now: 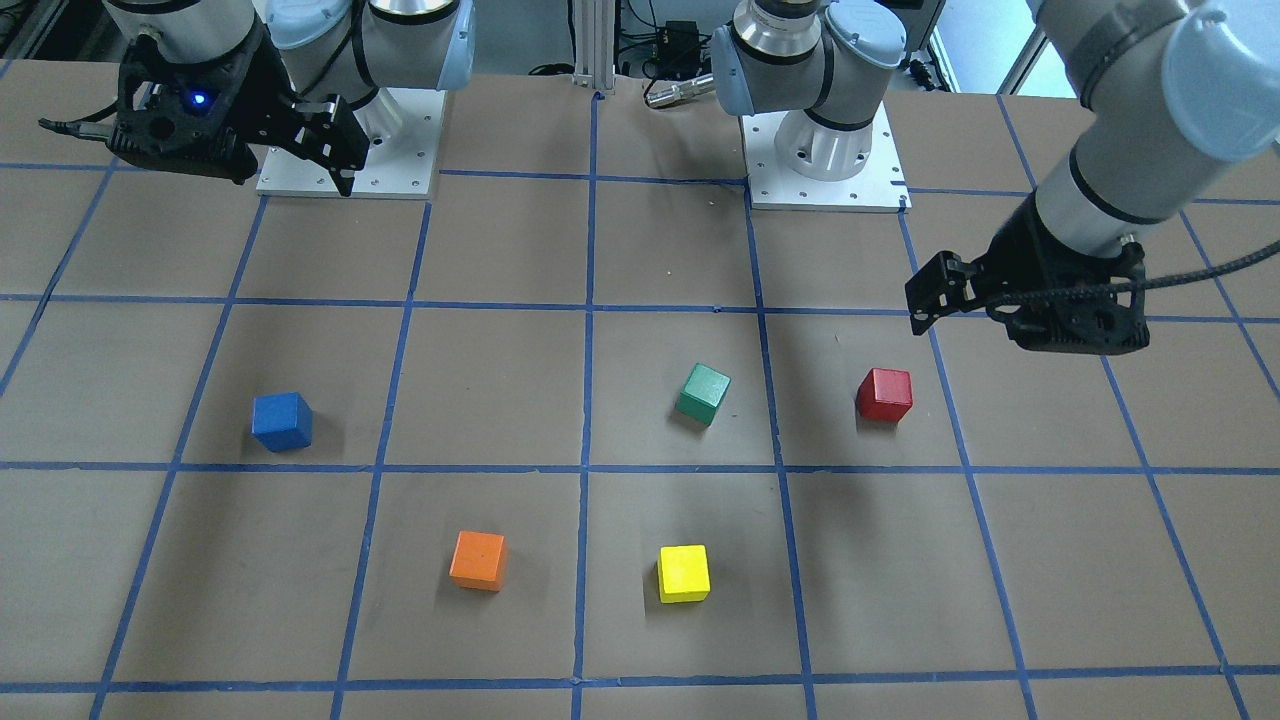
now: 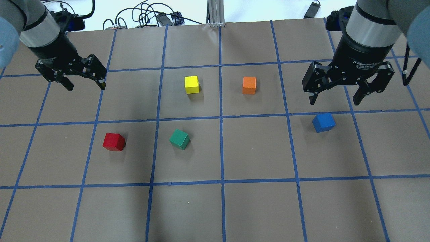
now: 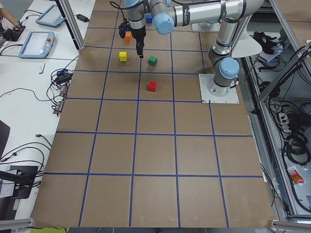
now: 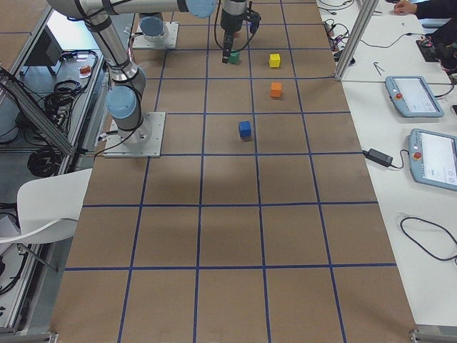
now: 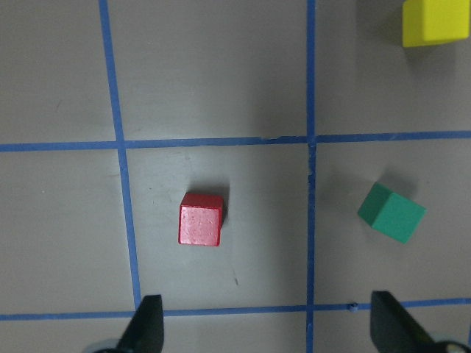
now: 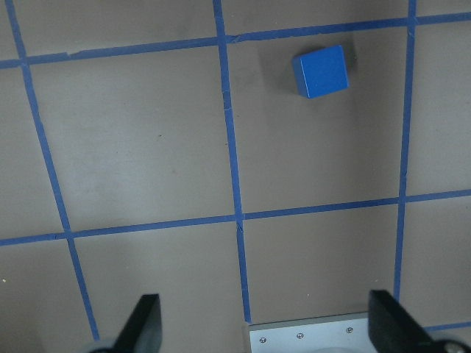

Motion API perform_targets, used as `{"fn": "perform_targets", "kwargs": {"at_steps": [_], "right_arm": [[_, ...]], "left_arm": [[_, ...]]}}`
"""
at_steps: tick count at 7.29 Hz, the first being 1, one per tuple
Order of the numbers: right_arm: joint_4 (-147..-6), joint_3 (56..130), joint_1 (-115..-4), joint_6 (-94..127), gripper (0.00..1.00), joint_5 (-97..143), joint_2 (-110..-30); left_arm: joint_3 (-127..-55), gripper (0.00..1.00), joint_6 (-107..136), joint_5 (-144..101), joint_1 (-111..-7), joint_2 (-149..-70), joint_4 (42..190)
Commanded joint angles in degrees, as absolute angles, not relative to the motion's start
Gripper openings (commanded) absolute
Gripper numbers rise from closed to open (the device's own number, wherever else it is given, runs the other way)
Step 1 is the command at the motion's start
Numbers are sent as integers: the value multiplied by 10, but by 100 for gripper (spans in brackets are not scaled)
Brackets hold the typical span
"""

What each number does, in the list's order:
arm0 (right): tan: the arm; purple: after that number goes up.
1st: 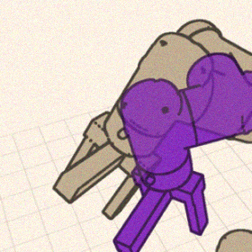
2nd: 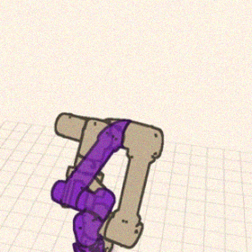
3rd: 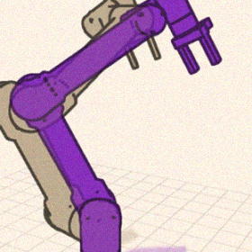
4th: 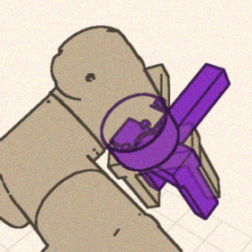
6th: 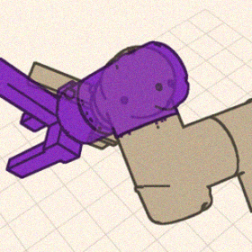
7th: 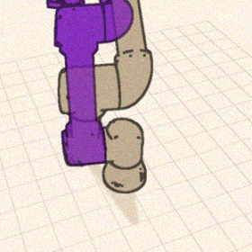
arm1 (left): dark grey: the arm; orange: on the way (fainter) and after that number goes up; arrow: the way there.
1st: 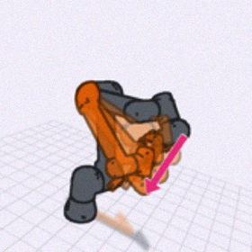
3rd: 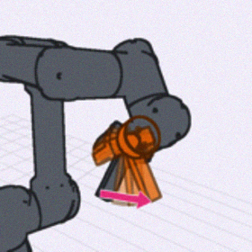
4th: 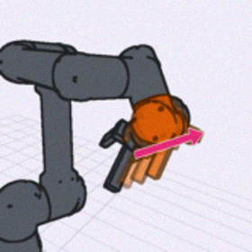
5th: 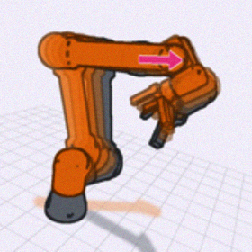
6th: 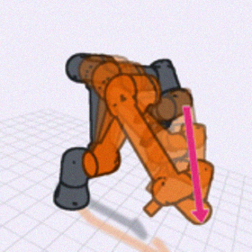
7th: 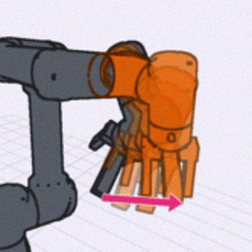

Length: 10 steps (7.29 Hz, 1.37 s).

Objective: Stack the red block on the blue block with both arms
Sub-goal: 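Lower the open left gripper over the red cube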

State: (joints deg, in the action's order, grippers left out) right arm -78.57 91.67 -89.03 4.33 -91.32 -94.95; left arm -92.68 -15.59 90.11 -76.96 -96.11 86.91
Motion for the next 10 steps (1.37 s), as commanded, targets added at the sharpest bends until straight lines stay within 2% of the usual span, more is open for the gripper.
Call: {"fn": "perform_targets", "kwargs": {"at_steps": [1,3,10], "right_arm": [[-786,917,-890,43,100,-913,-950],[-786,917,-890,44,100,-913,-950],[-785,920,-889,42,100,-914,-950]], "left_arm": [[-1009,100,-217,906,-750,-983,792],[-1102,100,-232,907,-750,-1000,662],[-1203,100,-258,933,-746,-1038,545]]}}
